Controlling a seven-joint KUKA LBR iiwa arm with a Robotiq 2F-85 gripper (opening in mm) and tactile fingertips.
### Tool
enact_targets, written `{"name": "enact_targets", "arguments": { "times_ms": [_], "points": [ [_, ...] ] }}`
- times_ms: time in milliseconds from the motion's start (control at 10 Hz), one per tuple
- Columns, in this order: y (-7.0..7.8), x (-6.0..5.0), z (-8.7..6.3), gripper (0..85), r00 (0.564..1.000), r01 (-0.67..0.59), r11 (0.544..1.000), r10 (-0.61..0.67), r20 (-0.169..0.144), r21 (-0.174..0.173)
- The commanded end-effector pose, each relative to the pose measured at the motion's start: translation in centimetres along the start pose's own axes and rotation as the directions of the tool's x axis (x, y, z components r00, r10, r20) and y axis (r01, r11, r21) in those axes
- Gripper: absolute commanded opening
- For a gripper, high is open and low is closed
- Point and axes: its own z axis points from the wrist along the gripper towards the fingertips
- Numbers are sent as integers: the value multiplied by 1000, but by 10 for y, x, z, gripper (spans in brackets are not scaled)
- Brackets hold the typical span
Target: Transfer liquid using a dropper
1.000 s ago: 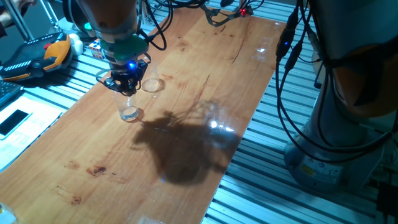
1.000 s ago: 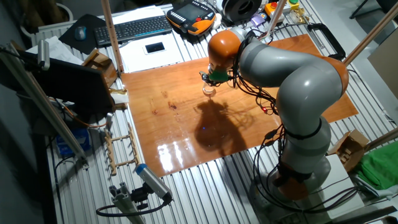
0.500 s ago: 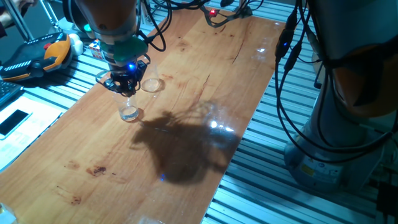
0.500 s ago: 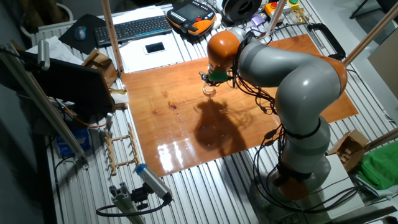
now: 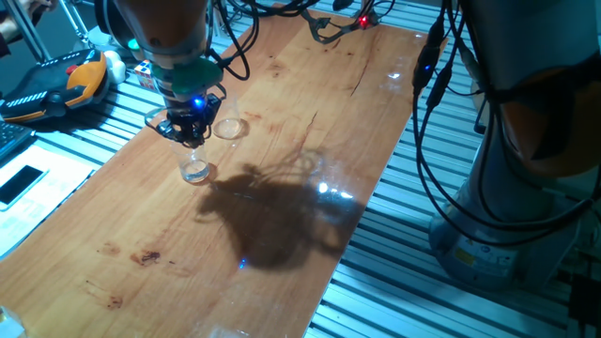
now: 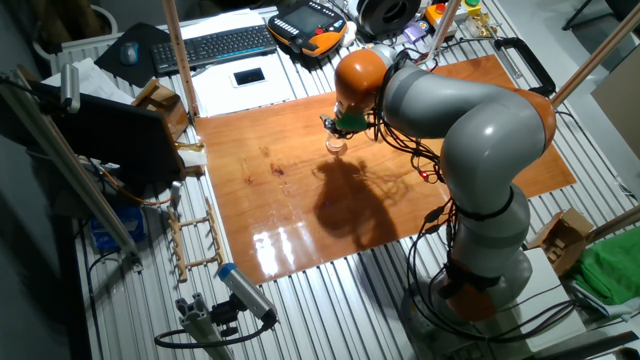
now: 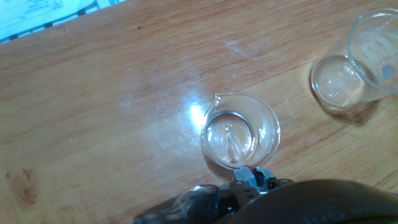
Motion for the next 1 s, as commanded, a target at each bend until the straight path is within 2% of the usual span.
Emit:
{"name": "enact_targets", "arguments": {
  "times_ms": [0, 300, 900],
  "points": [
    [0, 0, 1, 37, 1000, 0, 1000, 0, 0, 0],
    [0, -1, 3, 137, 1000, -1, 1000, 1, 0, 0],
    [-1, -1, 6, 157, 1000, -7, 1000, 7, 0, -5]
  ]
}}
